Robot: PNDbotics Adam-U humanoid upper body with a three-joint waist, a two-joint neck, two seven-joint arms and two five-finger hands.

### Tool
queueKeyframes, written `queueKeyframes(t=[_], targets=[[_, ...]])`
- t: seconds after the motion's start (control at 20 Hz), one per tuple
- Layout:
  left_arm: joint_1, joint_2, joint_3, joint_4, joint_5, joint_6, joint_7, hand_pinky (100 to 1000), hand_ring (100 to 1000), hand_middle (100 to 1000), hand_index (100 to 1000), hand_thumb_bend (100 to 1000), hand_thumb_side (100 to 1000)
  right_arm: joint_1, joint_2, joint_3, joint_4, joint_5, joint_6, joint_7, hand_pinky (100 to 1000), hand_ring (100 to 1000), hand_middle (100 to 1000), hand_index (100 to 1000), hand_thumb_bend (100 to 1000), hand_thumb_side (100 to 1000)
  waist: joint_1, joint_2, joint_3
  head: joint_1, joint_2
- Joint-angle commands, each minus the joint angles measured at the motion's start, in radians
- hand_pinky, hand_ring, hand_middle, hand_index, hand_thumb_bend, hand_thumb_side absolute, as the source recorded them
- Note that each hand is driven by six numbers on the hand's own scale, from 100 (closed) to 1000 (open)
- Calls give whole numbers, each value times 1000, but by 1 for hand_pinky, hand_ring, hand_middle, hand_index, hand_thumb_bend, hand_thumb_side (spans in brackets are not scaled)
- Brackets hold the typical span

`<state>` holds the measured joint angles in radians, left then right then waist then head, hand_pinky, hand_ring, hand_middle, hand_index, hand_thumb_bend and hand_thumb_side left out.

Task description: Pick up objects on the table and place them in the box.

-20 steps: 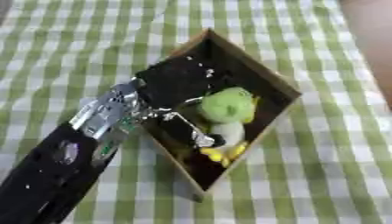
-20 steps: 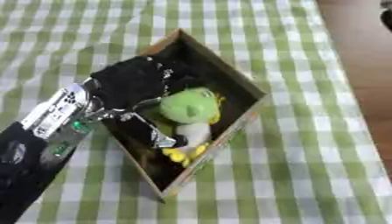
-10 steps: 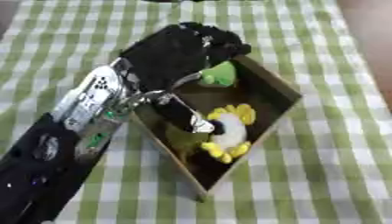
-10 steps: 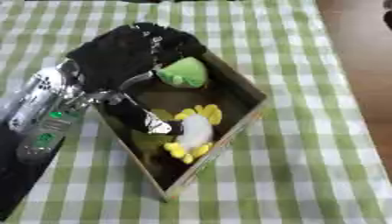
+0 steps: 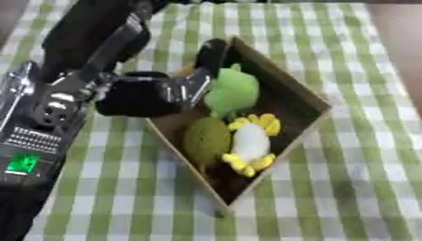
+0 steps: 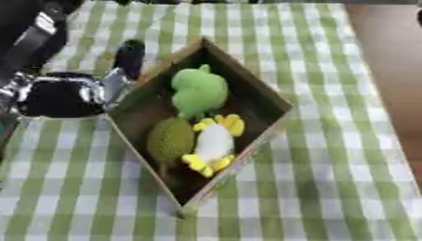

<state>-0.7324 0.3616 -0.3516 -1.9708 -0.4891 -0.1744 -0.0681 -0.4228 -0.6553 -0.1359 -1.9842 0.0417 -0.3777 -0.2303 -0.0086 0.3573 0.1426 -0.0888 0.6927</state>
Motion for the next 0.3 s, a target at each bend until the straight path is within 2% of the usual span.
queueKeyframes(t=[0.05, 0.2, 0.3], targets=[[76, 46, 71, -19, 156, -4, 161, 594, 661, 694, 882, 100, 686, -19, -17, -17, -16, 4, -2, -9, 831, 862, 625, 923, 100, 470, -7, -20, 2, -2, -7], [164, 57, 156, -27, 302, -23, 349, 593, 663, 692, 885, 100, 684, -32, -9, -16, -16, 0, -4, -11, 831, 861, 627, 922, 100, 470, -15, -15, 8, -2, -6], [206, 66, 215, -29, 363, -59, 446, 609, 676, 697, 886, 100, 680, -43, -3, -15, -16, -3, -5, -11, 831, 862, 629, 922, 100, 474, -21, -11, 12, -5, -10]])
